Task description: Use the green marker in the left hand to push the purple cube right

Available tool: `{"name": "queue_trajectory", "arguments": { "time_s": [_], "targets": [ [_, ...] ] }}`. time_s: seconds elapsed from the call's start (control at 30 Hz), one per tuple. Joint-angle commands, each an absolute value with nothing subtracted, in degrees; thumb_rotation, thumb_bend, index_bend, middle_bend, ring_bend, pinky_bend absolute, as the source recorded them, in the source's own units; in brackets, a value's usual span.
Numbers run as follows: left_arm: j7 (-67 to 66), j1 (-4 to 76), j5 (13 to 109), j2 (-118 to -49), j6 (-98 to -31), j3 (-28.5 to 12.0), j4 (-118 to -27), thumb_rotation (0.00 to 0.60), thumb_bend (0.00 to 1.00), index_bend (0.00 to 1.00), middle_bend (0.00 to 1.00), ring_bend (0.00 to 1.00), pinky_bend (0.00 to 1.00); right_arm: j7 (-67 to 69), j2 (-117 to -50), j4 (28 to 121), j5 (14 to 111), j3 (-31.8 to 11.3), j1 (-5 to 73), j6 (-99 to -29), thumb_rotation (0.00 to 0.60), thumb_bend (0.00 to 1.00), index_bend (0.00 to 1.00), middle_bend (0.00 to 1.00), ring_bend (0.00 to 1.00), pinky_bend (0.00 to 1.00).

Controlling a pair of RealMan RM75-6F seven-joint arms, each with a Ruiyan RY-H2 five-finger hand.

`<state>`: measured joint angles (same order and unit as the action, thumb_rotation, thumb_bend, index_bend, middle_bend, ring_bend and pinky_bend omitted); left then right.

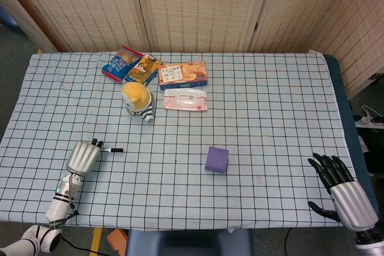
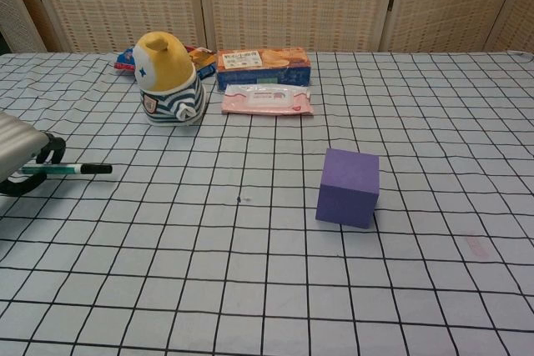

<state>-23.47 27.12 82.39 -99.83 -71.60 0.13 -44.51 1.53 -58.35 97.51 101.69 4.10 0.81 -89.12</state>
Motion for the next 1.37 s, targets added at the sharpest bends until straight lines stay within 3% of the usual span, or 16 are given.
{"name": "queue_trajectory", "arguments": {
  "time_s": [0.03,0.3,0.53,0.63,0.73,0.8,0.83,0.87,0.93,1.03,1.13,1.37],
  "targets": [
    [-24.27,26.78,81.67,-100.47,-69.28,0.00,-44.36,0.600,0.54,0.44,0.61,0.97,1.00,1.42,-58.39,97.55,101.63,4.12,0.81,-89.13,0.600,0.06,0.00,0.00,0.00,0.00],
    [-28.29,26.07,80.57,-97.73,-68.73,-1.05,-51.40,0.600,0.48,0.14,0.32,0.86,1.00,1.02,-58.28,97.61,101.60,4.24,0.39,-89.81,0.600,0.06,0.00,0.00,0.00,0.00],
    [-29.79,23.59,85.38,-90.29,-78.07,-0.45,-67.56,0.600,0.43,0.11,0.22,0.74,0.92,1.23,-58.18,97.59,101.75,4.31,0.17,-90.31,0.600,0.06,0.00,0.00,0.00,0.00],
    [-30.74,21.30,87.91,-85.29,-83.55,0.14,-76.63,0.600,0.41,0.11,0.21,0.60,0.83,1.35,-58.13,97.57,101.85,4.35,0.18,-90.36,0.600,0.06,0.00,0.00,0.00,0.00],
    [-30.82,20.67,88.38,-83.94,-84.51,0.42,-78.76,0.600,0.41,0.11,0.20,0.44,0.71,1.35,-58.12,97.56,101.90,4.37,0.18,-90.37,0.600,0.06,0.00,0.00,0.00,0.00],
    [-30.20,19.26,88.87,-81.54,-86.28,0.98,-82.28,0.600,0.39,0.11,0.16,0.20,0.43,1.32,-58.11,97.58,101.99,4.39,0.18,-90.40,0.600,0.06,0.00,0.00,0.00,0.00],
    [-28.70,17.65,88.91,-79.53,-88.00,1.57,-85.01,0.600,0.39,0.11,0.15,0.15,0.34,1.31,-58.14,97.56,102.02,4.42,0.17,-90.40,0.600,0.06,0.00,0.00,0.00,0.00],
    [-19.00,12.89,87.84,-76.63,-92.41,3.48,-89.18,0.600,0.38,0.11,0.13,0.11,0.27,1.28,-58.16,97.58,102.09,4.51,0.13,-90.39,0.600,0.06,0.00,0.00,0.00,0.00],
    [-3.83,8.48,90.31,-72.59,-96.58,7.21,-89.06,0.600,0.37,0.09,0.11,0.06,0.20,1.08,-58.27,97.59,101.95,4.49,0.04,-90.42,0.600,0.06,0.00,0.00,0.00,0.00],
    [6.71,4.57,89.16,-71.61,-97.93,9.10,-84.01,0.600,0.36,0.06,0.05,0.00,0.15,0.40,-58.73,97.57,101.78,4.31,0.04,-90.36,0.600,0.06,0.00,0.00,0.00,0.00],
    [7.04,3.81,87.87,-70.48,-95.04,9.82,-83.29,0.600,0.34,0.00,0.00,0.00,0.09,-0.52,-59.56,97.54,101.69,3.99,0.15,-90.29,0.600,0.06,0.00,0.00,0.00,0.00],
    [1.94,2.29,91.87,-72.23,-98.23,8.48,-83.13,0.600,0.32,0.00,0.00,0.00,0.06,-2.09,-60.42,97.48,101.59,4.13,0.34,-89.35,0.600,0.06,0.00,0.00,0.00,0.00]
  ]
}}
